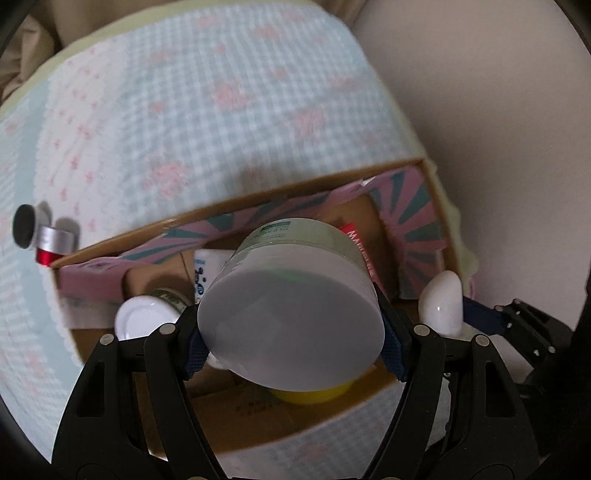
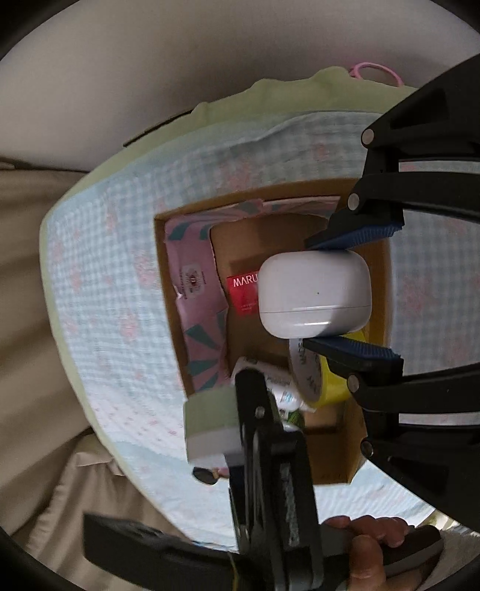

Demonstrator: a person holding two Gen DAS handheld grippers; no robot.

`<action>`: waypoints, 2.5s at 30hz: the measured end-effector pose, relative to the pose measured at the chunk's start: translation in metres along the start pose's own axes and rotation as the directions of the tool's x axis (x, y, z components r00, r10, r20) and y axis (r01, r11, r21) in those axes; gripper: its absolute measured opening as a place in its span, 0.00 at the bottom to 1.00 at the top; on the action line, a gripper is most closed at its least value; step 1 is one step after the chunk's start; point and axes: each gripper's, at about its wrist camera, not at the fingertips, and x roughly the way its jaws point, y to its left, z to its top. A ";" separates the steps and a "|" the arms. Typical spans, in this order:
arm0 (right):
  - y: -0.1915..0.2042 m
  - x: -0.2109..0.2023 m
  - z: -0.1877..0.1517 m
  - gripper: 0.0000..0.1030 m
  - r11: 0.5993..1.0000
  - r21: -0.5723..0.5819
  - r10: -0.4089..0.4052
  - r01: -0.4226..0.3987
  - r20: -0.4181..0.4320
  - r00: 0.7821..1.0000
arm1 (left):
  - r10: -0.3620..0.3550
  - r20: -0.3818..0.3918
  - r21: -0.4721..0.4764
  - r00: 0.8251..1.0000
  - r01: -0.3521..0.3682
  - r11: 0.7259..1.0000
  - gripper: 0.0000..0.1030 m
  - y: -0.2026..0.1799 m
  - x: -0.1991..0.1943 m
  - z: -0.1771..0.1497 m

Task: Organize rigid objects
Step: 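Lower the jar and earbud case into the box and open both tools, then lift both tools away and move toward the black and red jars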

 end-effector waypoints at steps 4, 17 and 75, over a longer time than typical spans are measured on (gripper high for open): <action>-0.002 0.014 -0.001 0.40 0.999 -0.033 -0.011 0.010 -0.019 1.000 | 0.028 -0.039 0.026 0.999 -0.027 0.999 0.69 0.000 0.021 0.001; 0.001 0.001 -0.017 1.00 0.989 -0.115 -0.087 0.095 0.071 0.994 | 0.125 0.040 0.054 0.991 -0.127 0.990 1.00 0.014 -0.025 -0.001; 0.319 0.037 0.003 0.93 0.917 0.375 0.013 -0.137 0.315 0.949 | 0.049 0.300 0.118 0.953 -0.088 0.989 1.00 0.361 -0.145 -0.099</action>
